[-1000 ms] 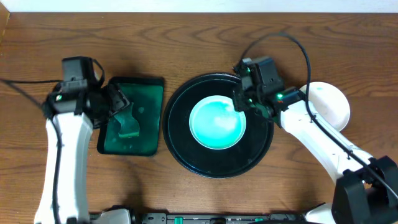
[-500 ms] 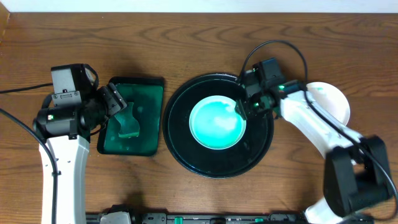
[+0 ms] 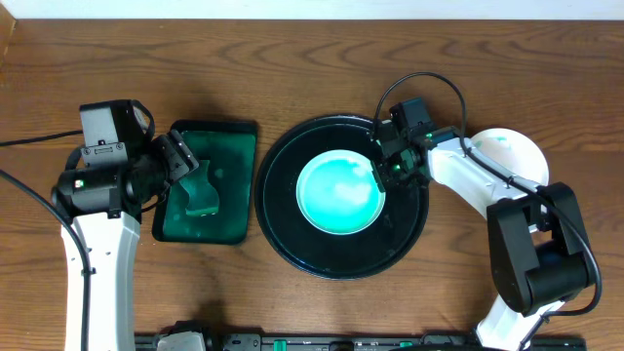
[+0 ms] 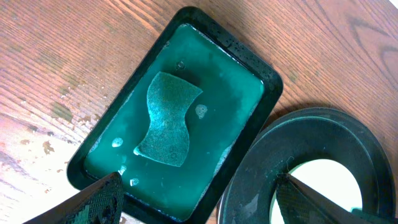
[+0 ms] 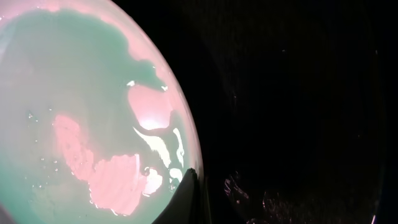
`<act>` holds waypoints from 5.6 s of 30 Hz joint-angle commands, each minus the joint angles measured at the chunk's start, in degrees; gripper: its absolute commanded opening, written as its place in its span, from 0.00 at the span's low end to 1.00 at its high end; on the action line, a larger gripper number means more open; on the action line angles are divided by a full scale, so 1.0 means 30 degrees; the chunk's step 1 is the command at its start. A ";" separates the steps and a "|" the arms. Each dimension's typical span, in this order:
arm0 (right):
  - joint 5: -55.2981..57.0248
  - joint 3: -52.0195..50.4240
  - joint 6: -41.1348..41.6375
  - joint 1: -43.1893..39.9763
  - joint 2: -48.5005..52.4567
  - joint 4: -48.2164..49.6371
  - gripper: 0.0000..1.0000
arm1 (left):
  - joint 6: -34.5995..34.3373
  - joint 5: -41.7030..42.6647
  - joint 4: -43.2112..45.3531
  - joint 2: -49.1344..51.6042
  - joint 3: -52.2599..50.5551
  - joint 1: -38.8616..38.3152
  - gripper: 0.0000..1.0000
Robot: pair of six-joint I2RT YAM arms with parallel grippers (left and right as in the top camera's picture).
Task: Clean dirty plates on tray and stack at the side
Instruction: 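Grip the light green plate rim with the right gripper, then lift the light green plate off the black tray with the right gripper, then carry the plate right and set it on the plate stack, then release the plate and withdraw the right gripper downward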
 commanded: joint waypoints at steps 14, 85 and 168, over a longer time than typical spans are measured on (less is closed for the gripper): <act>-0.0452 -0.0546 0.1013 0.0415 -0.1253 0.1938 0.01 | 0.0124 0.0182 -0.0080 0.0022 0.0444 0.0051 0.79; 1.4768 0.3490 -1.2007 1.1701 0.0852 2.3780 0.01 | 0.0131 0.0182 -0.0080 0.0022 0.0444 0.0051 0.80; -0.8735 -0.0168 0.2135 -0.6084 -1.7078 -0.4670 0.99 | 0.0131 0.0182 -0.0080 0.0022 0.0444 0.0051 0.80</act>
